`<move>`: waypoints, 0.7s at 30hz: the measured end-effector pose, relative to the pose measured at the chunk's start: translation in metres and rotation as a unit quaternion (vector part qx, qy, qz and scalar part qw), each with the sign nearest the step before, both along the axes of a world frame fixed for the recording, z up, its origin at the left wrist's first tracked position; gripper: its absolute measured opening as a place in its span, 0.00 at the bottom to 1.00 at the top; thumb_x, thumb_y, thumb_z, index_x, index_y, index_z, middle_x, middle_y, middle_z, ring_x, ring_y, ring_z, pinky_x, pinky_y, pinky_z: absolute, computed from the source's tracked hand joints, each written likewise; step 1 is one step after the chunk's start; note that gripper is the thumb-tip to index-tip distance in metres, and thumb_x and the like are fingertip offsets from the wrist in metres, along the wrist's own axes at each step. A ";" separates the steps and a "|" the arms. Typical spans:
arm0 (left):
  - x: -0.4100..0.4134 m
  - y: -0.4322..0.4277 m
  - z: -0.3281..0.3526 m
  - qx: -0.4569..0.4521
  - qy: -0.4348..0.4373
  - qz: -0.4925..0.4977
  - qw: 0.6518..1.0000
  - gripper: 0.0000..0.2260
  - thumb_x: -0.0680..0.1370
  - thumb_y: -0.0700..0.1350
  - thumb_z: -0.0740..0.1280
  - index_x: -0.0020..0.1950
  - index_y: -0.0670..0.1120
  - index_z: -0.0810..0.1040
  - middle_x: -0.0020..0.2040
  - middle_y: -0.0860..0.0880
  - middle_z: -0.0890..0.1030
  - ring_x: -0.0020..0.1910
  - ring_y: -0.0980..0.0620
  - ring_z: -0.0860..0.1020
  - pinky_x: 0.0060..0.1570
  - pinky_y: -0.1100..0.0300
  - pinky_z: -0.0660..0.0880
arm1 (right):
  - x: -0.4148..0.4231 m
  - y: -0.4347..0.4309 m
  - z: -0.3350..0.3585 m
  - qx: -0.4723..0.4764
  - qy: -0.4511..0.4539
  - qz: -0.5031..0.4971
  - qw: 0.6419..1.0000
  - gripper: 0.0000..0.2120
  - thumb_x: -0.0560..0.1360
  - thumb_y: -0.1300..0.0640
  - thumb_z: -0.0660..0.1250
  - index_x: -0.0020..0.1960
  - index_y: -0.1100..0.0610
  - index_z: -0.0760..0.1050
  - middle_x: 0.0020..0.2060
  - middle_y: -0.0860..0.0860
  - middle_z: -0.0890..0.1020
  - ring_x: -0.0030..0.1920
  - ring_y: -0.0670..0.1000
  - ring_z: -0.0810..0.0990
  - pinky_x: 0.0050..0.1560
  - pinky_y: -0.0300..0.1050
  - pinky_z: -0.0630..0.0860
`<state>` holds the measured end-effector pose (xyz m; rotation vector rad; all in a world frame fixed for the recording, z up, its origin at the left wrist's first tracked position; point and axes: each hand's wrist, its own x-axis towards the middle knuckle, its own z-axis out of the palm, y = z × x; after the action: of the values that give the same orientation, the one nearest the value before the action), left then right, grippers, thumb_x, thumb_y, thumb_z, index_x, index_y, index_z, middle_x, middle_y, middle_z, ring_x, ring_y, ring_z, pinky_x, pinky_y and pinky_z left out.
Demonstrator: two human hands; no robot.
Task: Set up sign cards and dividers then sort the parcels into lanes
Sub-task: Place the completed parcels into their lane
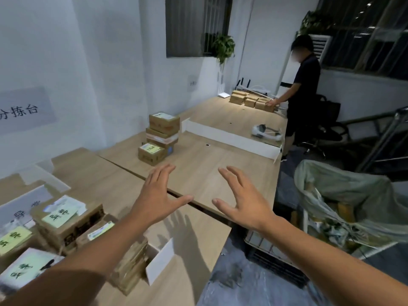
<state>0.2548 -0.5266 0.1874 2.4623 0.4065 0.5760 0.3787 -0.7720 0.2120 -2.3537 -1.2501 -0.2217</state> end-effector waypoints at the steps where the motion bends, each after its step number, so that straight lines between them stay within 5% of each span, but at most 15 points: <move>1: 0.017 0.004 0.001 -0.001 0.002 0.002 1.000 0.47 0.67 0.74 0.70 0.80 0.56 0.61 0.81 0.53 0.59 0.80 0.51 0.56 0.78 0.46 0.59 | 0.018 0.004 0.000 0.004 0.001 0.000 1.000 0.38 0.77 0.33 0.62 0.82 0.45 0.55 0.80 0.50 0.57 0.79 0.50 0.55 0.76 0.49 0.61; 8: 0.131 0.045 0.000 0.025 0.013 0.057 0.998 0.53 0.63 0.83 0.60 0.80 0.54 0.61 0.80 0.51 0.62 0.80 0.48 0.59 0.76 0.43 0.63 | 0.154 0.049 -0.013 -0.012 0.001 0.054 0.998 0.39 0.76 0.28 0.56 0.81 0.42 0.52 0.81 0.47 0.53 0.79 0.49 0.53 0.75 0.49 0.61; 14: 0.219 0.073 -0.027 0.003 0.021 0.144 0.989 0.48 0.66 0.73 0.72 0.80 0.52 0.63 0.80 0.49 0.64 0.78 0.49 0.61 0.77 0.46 0.63 | 0.287 0.108 -0.038 -0.013 0.064 0.143 0.988 0.39 0.77 0.34 0.64 0.81 0.42 0.53 0.79 0.45 0.55 0.79 0.47 0.54 0.73 0.42 0.61; 21: 0.284 0.106 -0.051 -0.013 0.070 0.259 0.963 0.49 0.67 0.72 0.73 0.81 0.52 0.60 0.81 0.50 0.61 0.79 0.51 0.58 0.76 0.52 0.60 | 0.402 0.199 -0.059 -0.064 0.099 0.235 0.965 0.38 0.77 0.34 0.65 0.81 0.45 0.54 0.78 0.46 0.58 0.78 0.48 0.59 0.74 0.49 0.67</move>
<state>0.5389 -0.4208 0.1366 2.3748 1.1288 0.5939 0.7810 -0.5728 0.1527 -2.0391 -1.7091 0.2497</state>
